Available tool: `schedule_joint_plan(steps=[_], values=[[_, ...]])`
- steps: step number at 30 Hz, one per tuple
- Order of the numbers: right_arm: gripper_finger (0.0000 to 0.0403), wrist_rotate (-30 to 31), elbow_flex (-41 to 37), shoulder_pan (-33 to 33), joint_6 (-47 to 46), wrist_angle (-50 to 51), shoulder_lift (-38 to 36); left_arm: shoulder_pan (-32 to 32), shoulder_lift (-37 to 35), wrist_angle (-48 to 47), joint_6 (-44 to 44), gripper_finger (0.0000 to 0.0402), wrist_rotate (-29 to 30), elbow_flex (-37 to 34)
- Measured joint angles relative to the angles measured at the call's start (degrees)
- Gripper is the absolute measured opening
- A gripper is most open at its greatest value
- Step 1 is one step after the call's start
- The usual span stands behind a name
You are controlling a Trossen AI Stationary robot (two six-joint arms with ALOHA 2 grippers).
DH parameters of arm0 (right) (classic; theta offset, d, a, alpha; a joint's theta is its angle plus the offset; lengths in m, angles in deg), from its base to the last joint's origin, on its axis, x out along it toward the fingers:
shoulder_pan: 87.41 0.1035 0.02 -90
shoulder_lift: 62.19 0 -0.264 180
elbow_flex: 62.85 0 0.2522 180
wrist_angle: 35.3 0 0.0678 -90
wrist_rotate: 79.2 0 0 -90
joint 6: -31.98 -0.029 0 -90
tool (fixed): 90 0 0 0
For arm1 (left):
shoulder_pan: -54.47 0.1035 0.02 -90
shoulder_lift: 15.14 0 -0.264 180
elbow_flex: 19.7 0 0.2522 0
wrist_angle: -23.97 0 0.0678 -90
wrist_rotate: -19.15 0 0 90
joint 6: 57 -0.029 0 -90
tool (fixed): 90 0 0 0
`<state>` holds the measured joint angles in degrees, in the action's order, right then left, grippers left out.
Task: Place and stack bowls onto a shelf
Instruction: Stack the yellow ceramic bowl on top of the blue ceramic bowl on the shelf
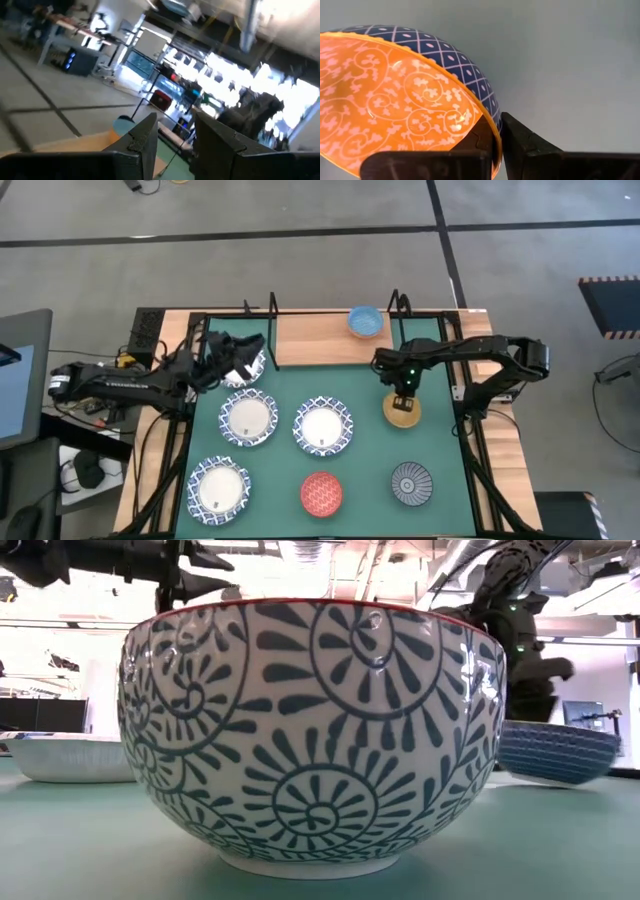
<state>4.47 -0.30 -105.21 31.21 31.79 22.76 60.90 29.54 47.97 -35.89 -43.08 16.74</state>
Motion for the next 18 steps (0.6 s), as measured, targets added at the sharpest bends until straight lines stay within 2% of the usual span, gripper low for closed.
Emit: schedule_joint_plan(steps=[3, 8, 10, 15, 18], values=[[0.0041, 0.1, 1.0, 0.2, -5.8, -5.5, 0.0, 1.3, 0.0, -6.9, -4.9, 0.0116, -3.8, 3.6], [0.0041, 0.1, 1.1, 2.6, -22.0, -9.1, 0.0, 2.9, 0.0, -22.8, -5.3, 0.0116, -10.1, 9.4], [0.0041, 0.3, 1.1, 4.2, -27.8, -9.7, 0.0, 3.1, 0.0, -26.5, -5.3, 0.0116, -12.0, 10.8], [0.0042, 3.1, 1.4, 7.9, -42.6, -14.3, 0.0, 3.2, 0.0, -28.5, -6.7, 0.0116, -12.6, 11.6], [0.0042, 5.7, 4.0, 10.0, -48.1, -15.4, 0.0, 3.2, 0.7, -28.3, -7.1, 0.012, -12.4, 11.6]])
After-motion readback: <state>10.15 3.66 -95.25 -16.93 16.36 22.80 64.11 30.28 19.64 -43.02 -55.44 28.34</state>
